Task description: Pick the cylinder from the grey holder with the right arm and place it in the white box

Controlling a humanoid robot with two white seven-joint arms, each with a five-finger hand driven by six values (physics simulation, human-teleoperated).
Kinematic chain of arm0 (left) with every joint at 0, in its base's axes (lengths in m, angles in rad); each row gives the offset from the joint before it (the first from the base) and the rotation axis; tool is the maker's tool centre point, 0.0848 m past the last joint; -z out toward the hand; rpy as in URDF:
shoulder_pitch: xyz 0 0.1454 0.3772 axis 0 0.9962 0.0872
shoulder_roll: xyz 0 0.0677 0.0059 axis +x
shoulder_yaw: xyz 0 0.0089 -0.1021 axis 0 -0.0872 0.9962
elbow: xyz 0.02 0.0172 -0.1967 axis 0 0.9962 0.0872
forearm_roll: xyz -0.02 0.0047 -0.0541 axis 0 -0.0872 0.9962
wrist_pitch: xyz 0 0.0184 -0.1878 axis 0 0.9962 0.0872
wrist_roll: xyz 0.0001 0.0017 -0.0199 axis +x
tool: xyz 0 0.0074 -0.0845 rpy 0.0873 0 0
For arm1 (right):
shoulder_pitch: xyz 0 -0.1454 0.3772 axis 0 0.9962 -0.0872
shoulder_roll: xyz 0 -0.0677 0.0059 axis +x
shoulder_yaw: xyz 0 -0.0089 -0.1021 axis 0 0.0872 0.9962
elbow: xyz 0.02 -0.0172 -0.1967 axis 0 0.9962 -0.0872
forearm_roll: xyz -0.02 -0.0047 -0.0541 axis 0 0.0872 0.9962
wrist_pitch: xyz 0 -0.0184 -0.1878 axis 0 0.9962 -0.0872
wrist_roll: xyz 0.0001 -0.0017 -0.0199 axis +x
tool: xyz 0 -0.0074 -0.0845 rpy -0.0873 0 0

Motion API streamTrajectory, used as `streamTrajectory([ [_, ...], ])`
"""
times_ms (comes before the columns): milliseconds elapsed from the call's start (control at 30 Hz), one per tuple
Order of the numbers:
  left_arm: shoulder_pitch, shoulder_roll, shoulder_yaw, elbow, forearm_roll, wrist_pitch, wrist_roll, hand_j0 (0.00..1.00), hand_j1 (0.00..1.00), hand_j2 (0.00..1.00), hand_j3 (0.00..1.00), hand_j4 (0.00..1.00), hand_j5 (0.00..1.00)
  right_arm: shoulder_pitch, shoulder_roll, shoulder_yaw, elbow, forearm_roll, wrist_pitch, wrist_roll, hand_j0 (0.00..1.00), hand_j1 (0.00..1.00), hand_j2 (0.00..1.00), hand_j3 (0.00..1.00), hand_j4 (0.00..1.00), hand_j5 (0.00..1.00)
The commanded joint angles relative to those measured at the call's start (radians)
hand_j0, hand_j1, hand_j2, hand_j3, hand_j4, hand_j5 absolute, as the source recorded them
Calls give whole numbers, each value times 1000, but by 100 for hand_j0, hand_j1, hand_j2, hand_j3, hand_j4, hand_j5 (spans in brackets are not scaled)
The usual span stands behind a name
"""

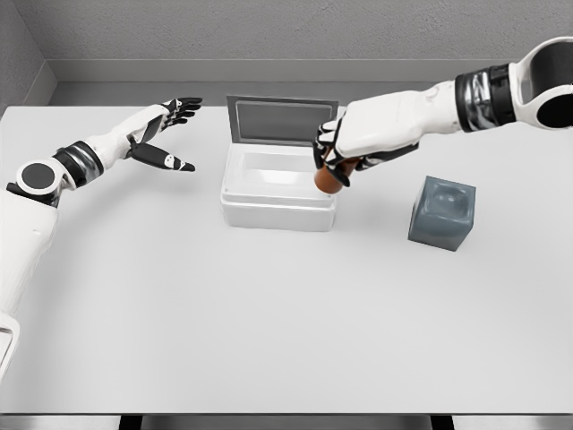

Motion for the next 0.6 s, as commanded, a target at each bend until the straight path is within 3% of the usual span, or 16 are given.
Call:
streamTrajectory([
  [0,0,0,3,-1,7,1,0,100,100,100,100,100,100,0,32,2,25,-5,2,5,35,35,35,35,35,35],
  [200,2,1,3,-1,8,-1,0,100,100,100,100,100,100,0,70,3,114,-5,2,6,35,35,35,35,35,35],
  [567,3,1,2,-3,7,-1,0,100,100,100,100,100,100,6,130,11,192,14,2,62,35,35,35,35,35,35],
])
